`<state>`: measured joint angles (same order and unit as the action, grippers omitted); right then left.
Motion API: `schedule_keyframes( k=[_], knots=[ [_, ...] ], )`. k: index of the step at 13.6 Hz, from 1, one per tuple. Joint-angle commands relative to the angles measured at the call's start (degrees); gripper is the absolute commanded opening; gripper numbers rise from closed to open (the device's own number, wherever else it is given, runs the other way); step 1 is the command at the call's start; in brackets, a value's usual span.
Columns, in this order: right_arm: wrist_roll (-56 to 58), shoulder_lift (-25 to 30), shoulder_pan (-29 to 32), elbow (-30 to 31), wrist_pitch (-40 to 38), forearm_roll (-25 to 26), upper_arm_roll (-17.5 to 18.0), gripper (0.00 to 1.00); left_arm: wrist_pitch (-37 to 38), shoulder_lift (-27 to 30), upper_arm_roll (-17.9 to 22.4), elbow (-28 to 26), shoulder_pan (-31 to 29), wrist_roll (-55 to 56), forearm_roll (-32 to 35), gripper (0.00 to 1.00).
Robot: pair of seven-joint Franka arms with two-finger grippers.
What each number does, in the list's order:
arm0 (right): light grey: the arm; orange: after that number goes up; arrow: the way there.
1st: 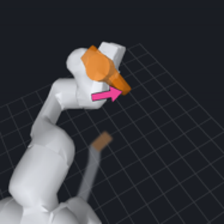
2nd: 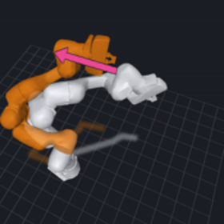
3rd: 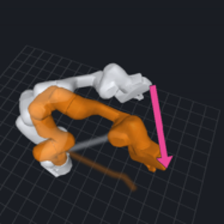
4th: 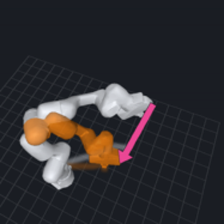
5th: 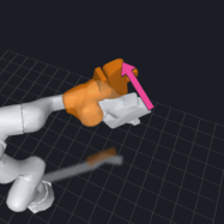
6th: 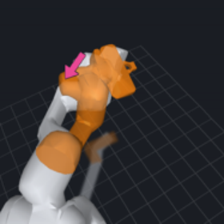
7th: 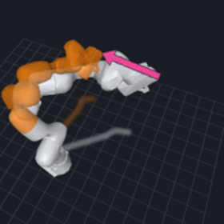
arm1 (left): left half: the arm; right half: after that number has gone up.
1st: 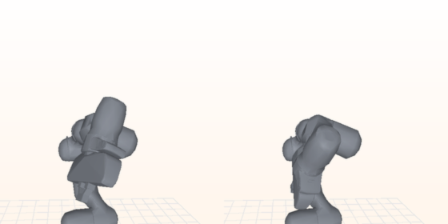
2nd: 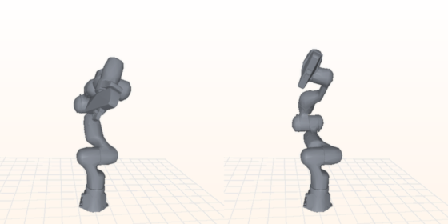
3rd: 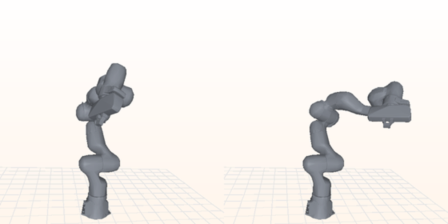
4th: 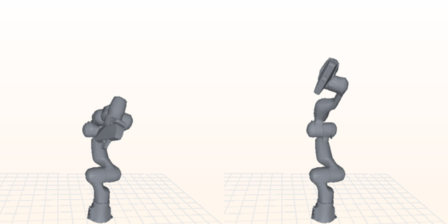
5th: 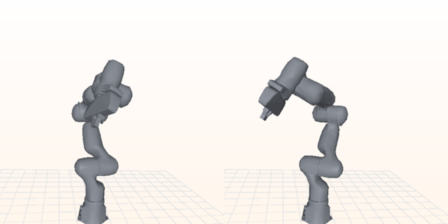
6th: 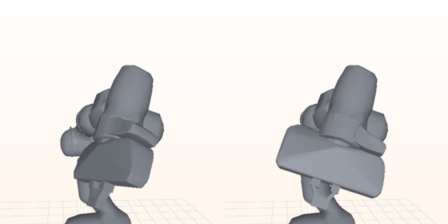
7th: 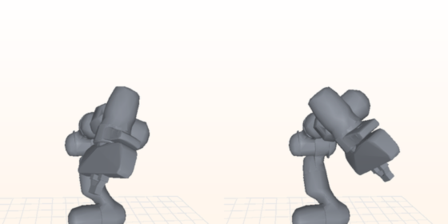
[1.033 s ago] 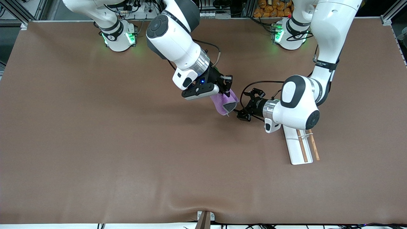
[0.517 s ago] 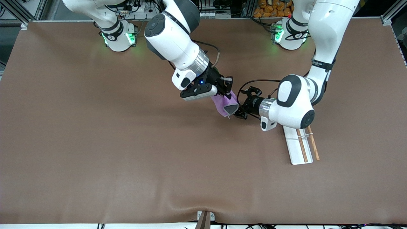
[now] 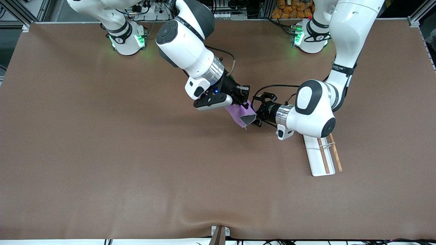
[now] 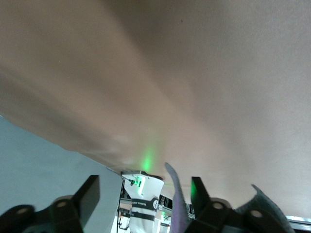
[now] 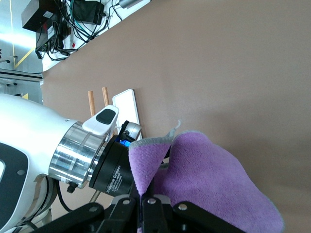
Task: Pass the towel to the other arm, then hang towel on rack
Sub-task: 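Grasp the towel with the left gripper beside the right gripper, then open the right gripper while the left gripper carries the towel away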
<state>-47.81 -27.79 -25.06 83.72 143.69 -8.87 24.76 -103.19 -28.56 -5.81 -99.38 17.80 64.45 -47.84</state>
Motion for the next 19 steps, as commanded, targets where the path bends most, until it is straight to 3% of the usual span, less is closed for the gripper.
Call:
schedule_keyframes(
  k=[1, 2, 6, 12, 13, 14, 17, 19],
  knots=[
    [-0.6, -0.3, -0.3, -0.7, 0.4, -0.5, -0.1, 0.00, 0.9, 0.6, -0.3, 0.0, 0.0, 1.0, -1.3, 0.70],
    [-0.7, -0.3, -0.3, -0.7, 0.4, -0.5, -0.1, 0.00, 0.9, 0.6, -0.3, 0.0, 0.0, 1.0, -1.3, 0.62],
    [-0.7, -0.2, -0.3, -0.7, 0.4, -0.5, -0.1, 0.00, 0.8, 0.6, -0.3, 0.8, -0.1, 0.7, -1.4, 0.03],
    [-0.4, -0.2, 0.3, -0.4, 0.4, -0.5, -0.1, 0.00, 1.0, 0.9, 0.4, 5.4, -4.2, 0.0, 0.1, 0.00],
    [-0.1, -0.2, 0.4, -0.2, 0.2, -0.4, -0.1, 0.59, 1.1, 0.9, 0.4, 6.6, -5.9, -1.0, 1.9, 0.00],
    [-0.2, 0.1, 1.0, 0.3, -0.2, -0.4, -0.2, 1.00, 1.2, 0.9, 0.3, 7.6, -7.4, -1.9, 3.6, 0.00],
    [0.2, 2.1, 3.6, 2.2, -2.2, -0.4, -0.3, 1.00, 2.2, 1.3, 0.3, 9.3, -9.4, -5.5, 11.6, 0.00],
    [1.3, 3.4, 6.9, 2.4, -8.5, -0.1, -0.3, 1.00, 2.6, 2.2, 0.4, 9.8, -10.1, -9.2, 15.6, 0.00]
  ],
)
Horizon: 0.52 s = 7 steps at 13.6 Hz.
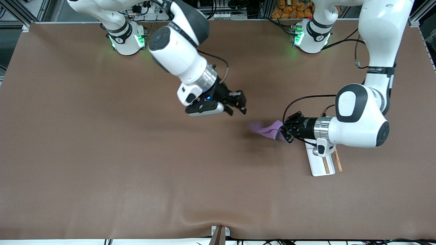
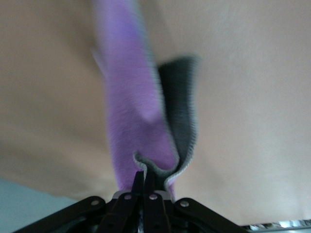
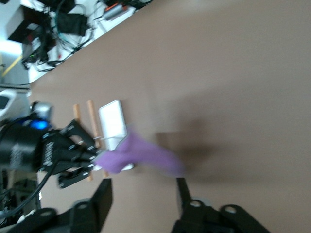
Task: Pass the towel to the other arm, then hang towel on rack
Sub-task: 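Open the right gripper while the left gripper carries the towel away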
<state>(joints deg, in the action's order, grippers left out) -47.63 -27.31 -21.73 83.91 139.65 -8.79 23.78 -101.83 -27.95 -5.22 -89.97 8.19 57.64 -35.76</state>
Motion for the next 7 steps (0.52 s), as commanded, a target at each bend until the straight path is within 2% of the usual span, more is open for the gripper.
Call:
schedule_keyframes(
  k=[1, 4, 7],
  knots=[
    [4.7, 3.5, 5.5, 2.1, -7.9, -0.1, 0.7, 1.00, 1.9, 2.2, -0.5, 1.3, -0.6, -4.0, 5.9, 0.00],
    [16.1, 5.2, 12.2, 2.1, -18.7, -0.1, 0.7, 1.00, 3.4, 4.7, -0.2, 2.5, -1.5, -13.6, 9.1, 0.00],
    [24.1, 7.0, 18.0, 2.1, -26.8, 0.2, 0.7, 1.00, 3.4, 5.6, -0.2, 2.5, -6.4, -26.9, 9.5, 0.00]
  ],
)
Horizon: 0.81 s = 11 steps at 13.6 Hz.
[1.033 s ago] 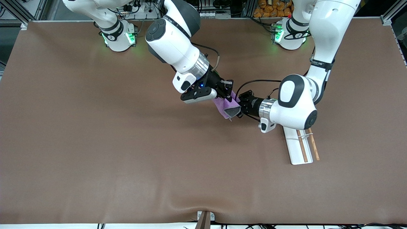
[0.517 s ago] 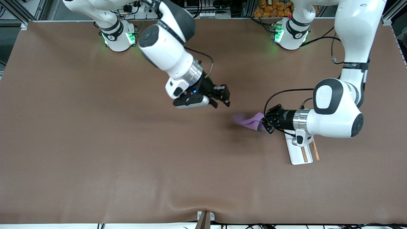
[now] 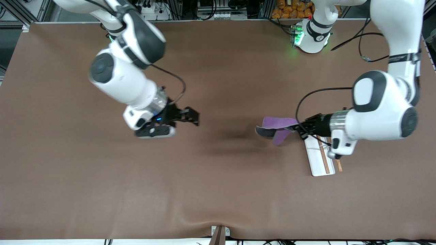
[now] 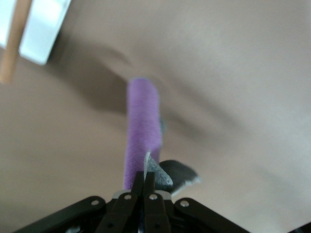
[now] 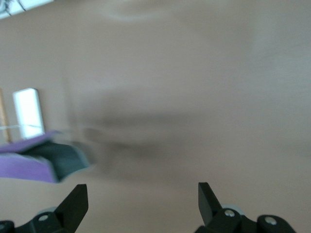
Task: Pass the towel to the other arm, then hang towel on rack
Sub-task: 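Open the right gripper while the left gripper carries the towel away, then drape the towel over the wooden dowels with the left gripper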
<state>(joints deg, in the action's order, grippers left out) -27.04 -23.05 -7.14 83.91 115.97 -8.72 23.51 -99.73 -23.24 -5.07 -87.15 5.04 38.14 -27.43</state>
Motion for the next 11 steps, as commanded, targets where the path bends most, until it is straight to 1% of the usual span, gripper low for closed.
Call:
schedule_keyframes(
  k=[1, 2, 3, 5, 8, 9, 10, 11],
  knots=[
    [6.6, 3.4, 4.8, 2.1, -5.6, 2.5, 0.9, 1.00, 1.3, 0.7, -0.3, -0.4, -4.5, -11.3, 1.3, 0.00],
    [9.6, 3.9, 5.8, 2.0, -7.8, 5.9, 1.0, 1.00, 1.3, 0.5, -0.4, -0.4, -5.8, -14.0, 2.6, 0.00],
    [10.5, 4.3, 7.0, 2.0, -9.3, 7.4, 1.0, 1.00, 1.3, 0.3, -0.4, -0.3, -6.4, -16.0, 4.7, 0.00],
    [13.6, 5.2, 9.7, 2.0, -11.9, 7.7, 1.0, 1.00, 1.3, 0.0, -0.4, -0.4, -7.5, -18.3, 8.0, 0.00],
    [17.1, 7.6, 14.4, 2.1, -18.1, 7.7, 1.1, 1.00, 1.3, 0.0, -0.4, -0.4, -10.0, -22.1, 10.8, 0.00],
    [19.8, 8.3, 15.5, 2.1, -19.7, 7.8, 1.0, 1.00, 1.3, -0.3, -0.4, -0.5, -11.2, -24.3, 11.1, 0.00],
    [22.6, 9.6, 16.2, 2.2, -20.6, 7.8, 0.4, 1.00, 1.2, -0.4, -0.3, -0.4, -12.3, -26.0, 11.1, 0.00],
    [24.3, 10.9, 16.1, 2.2, -22.9, 7.8, -2.4, 1.00, 1.2, -0.5, -0.4, -0.4, -13.5, -27.4, 11.4, 0.00]
  ],
)
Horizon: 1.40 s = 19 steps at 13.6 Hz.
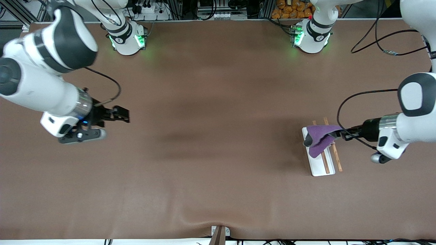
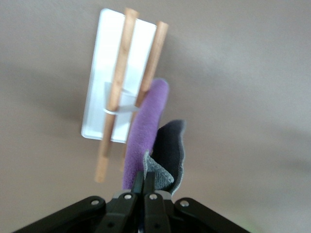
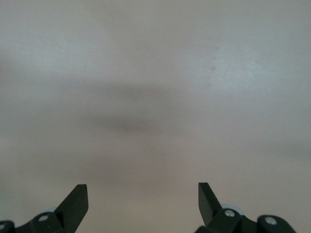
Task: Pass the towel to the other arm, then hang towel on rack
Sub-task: 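Drape the towel over the wooden dowels with the left gripper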
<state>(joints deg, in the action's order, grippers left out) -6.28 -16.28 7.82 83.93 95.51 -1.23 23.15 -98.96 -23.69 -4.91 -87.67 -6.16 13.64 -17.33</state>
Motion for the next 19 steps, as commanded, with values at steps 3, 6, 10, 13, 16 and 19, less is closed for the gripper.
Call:
schedule_keyframes(
  k=[3, 6, 10, 13, 16, 19],
  knots=[
    [9.3, 8.5, -3.2, 2.3, -6.5, 1.7, -13.0, 1.00, 0.3, -1.5, -0.4, 0.1, -4.9, -6.9, 1.4, 0.00],
    [16.1, 12.1, -5.5, 2.3, -9.6, 2.3, -22.9, 1.00, -0.1, -3.3, -0.5, 0.1, -7.8, -10.7, 1.3, 0.00],
    [15.0, 16.5, -4.7, 2.3, -16.7, 3.6, -26.0, 1.00, -1.1, -6.0, -0.5, 0.1, -8.8, -10.8, 1.4, 0.02],
    [8.8, 18.0, -6.3, 2.0, -19.0, 2.6, -28.0, 1.00, -1.6, -6.5, -0.5, 0.2, -8.8, -10.8, 1.3, 0.80],
    [4.2, 18.1, -7.0, 1.9, -19.0, -1.3, -27.5, 1.00, -1.7, -5.8, -0.5, 0.3, -9.5, -11.4, 1.3, 1.00],
    [2.4, 18.0, -6.8, 1.8, -18.8, -1.7, -25.7, 1.00, -1.6, -3.5, -0.6, 2.2, -9.8, -11.4, 3.3, 1.00]
  ],
)
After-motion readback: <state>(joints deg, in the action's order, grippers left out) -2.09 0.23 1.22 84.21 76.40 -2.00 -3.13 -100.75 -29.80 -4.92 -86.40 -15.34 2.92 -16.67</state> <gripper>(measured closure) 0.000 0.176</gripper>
